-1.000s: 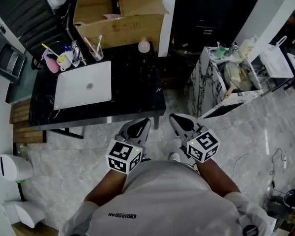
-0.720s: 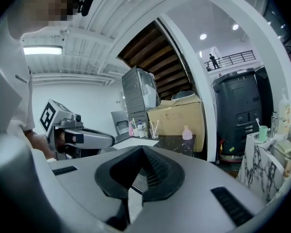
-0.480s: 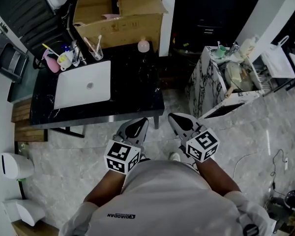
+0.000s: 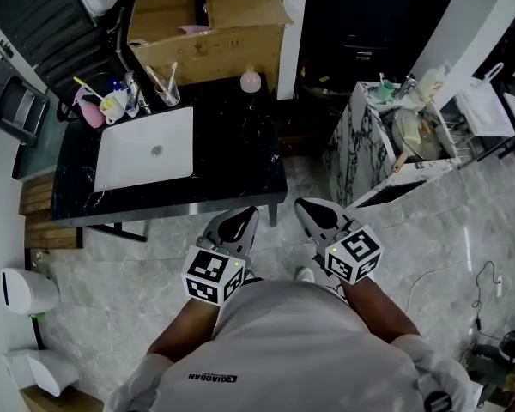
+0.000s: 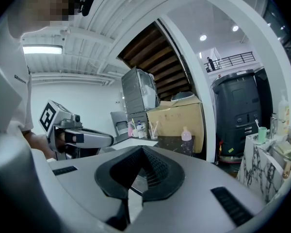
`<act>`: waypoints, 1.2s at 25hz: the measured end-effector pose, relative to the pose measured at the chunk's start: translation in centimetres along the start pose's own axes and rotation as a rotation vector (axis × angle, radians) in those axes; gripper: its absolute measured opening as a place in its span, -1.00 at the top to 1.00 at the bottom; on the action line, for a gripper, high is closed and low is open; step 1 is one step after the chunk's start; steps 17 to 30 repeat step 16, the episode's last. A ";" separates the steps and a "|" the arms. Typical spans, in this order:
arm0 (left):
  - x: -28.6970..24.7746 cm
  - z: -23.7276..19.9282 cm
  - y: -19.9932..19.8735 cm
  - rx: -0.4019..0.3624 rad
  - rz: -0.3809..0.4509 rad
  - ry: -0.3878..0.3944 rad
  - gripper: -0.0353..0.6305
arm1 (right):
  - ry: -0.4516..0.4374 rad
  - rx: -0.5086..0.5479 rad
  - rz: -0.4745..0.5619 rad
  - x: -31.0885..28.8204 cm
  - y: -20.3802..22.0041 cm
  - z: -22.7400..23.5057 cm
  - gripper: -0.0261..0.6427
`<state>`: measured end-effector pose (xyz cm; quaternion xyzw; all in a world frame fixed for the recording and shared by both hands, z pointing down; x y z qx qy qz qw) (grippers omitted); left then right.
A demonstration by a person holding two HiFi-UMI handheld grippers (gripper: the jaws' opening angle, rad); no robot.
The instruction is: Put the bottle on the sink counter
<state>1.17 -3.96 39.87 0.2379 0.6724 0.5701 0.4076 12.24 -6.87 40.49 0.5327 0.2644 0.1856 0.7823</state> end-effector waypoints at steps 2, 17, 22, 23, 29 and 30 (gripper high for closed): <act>0.0 0.0 0.1 0.001 -0.001 0.002 0.85 | 0.002 -0.001 0.000 0.0 0.1 -0.1 0.81; -0.1 -0.4 0.1 0.001 0.001 0.007 0.85 | 0.017 -0.007 -0.004 -0.3 0.4 0.0 0.81; -0.1 -0.4 0.1 0.001 0.001 0.007 0.85 | 0.017 -0.007 -0.004 -0.3 0.4 0.0 0.81; -0.1 -0.4 0.1 0.001 0.001 0.007 0.85 | 0.017 -0.007 -0.004 -0.3 0.4 0.0 0.81; -0.1 -0.4 0.1 0.001 0.001 0.007 0.85 | 0.017 -0.007 -0.004 -0.3 0.4 0.0 0.81; -0.1 -0.4 0.1 0.001 0.001 0.007 0.85 | 0.017 -0.007 -0.004 -0.3 0.4 0.0 0.81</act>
Point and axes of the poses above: the fingertips, and each gripper's own axes: x backward along the fingers, z to its right, y out of its underside, the point moved 2 cm from there along x, backward along the fingers, and after that the axes turned 7 degrees about -x, right-handed, at the moved point
